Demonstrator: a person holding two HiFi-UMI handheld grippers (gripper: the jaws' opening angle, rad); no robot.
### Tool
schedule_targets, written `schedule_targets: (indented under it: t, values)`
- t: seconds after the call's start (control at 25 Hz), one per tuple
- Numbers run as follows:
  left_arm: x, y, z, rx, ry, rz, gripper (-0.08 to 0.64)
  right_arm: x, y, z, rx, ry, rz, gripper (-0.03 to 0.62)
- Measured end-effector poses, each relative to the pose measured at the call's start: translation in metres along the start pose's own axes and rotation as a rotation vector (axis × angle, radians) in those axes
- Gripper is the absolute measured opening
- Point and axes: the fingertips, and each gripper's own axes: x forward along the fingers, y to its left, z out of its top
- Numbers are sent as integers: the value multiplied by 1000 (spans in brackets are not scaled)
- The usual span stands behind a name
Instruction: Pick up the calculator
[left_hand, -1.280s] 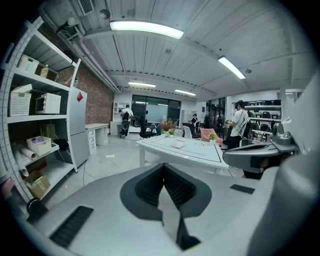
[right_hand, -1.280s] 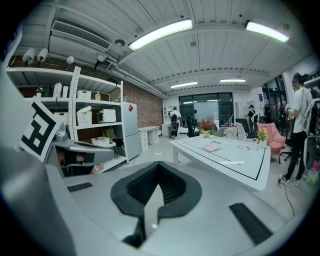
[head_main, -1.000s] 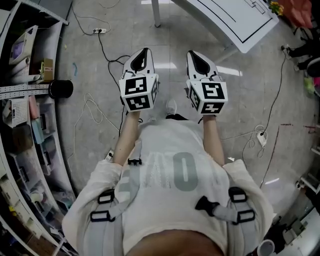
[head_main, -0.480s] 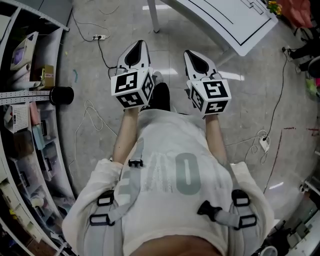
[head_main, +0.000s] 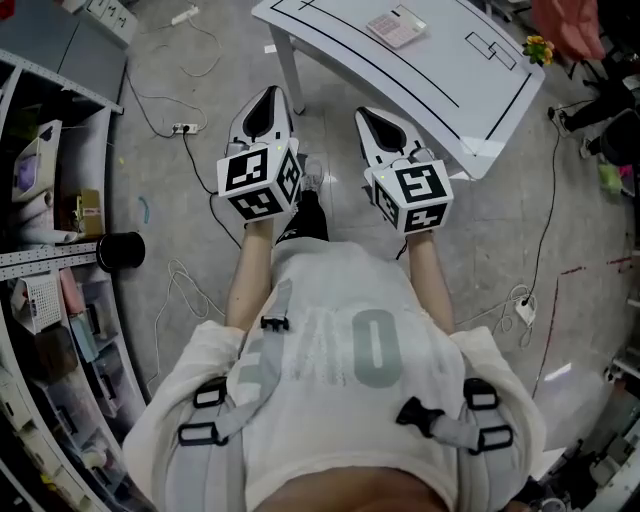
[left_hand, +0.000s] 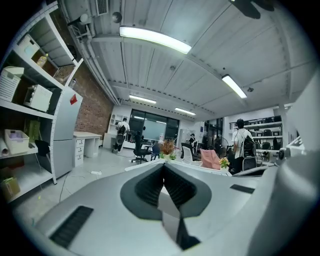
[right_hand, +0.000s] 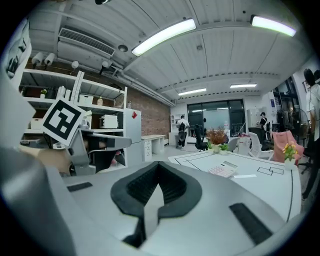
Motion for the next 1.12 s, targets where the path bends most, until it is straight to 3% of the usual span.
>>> schedule_targets:
  t: [0.36,0.6,0.8,0.96,1.12]
  values:
    - [154,69,36,17,8,-67,21,151,-61,46,117,-4,-11,6]
    - [258,93,52,47,19,-157,21,229,-111,68,123,8,-89,6]
    - [302,101,64,39,10,-186,21,271,-140,81,128,-2,-140,6]
    - [316,92,52,53,34,-208,21,281,-154,78,133,7,-184,6]
    - [323,99,52,74,33,-190,21,295,-156,77,134,0,-181,6]
